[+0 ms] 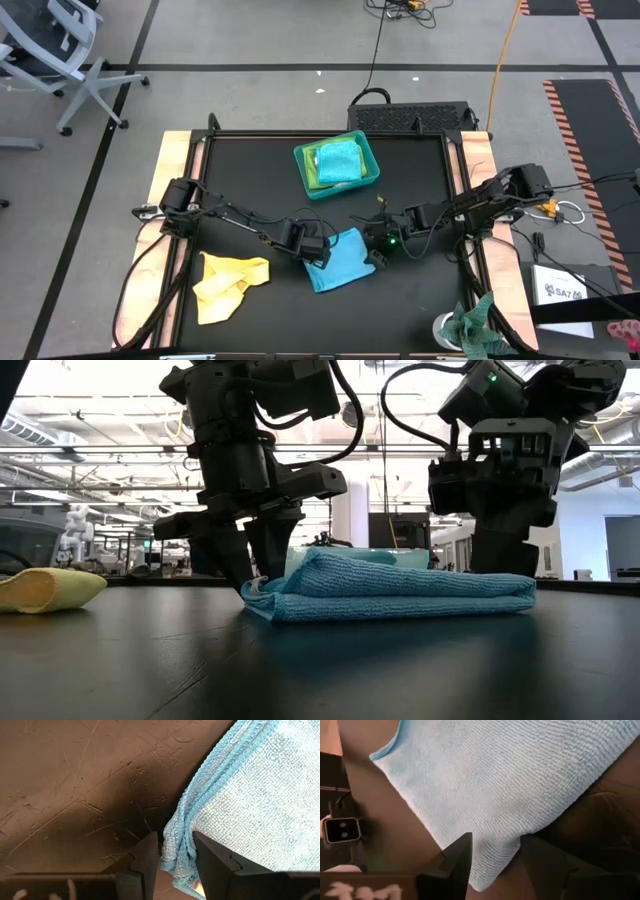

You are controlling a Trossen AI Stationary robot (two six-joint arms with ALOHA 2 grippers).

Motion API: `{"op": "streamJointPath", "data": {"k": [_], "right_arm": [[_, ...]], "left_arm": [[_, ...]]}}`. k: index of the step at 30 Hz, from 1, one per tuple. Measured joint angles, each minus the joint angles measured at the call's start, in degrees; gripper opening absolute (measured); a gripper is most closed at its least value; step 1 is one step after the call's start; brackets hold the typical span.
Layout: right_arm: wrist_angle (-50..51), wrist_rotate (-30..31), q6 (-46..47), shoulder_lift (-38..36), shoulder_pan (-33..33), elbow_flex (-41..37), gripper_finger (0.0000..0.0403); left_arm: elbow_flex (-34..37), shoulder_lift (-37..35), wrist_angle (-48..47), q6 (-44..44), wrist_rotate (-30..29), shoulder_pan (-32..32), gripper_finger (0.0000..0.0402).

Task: Fold microfiber towels
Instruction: Put the blue microfiber towel into the blue bin

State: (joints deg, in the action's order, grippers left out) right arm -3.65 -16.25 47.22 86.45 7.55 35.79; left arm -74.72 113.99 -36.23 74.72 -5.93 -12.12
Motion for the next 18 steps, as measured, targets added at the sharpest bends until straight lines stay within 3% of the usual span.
{"op": "streamJointPath", "data": {"k": [12,18], "right_arm": [[-2.36,1.46,0.58,3.18,-0.07,0.15,0.0156],[-2.18,1.53,1.55,3.24,-0.07,0.14,0.0098]], "left_arm": [[0.02,0.00,0.14,-0.70,-0.04,-0.02,0.0124],[0.04,0.00,-0.02,-0.70,-0.41,-0.02,0.0100]]}}
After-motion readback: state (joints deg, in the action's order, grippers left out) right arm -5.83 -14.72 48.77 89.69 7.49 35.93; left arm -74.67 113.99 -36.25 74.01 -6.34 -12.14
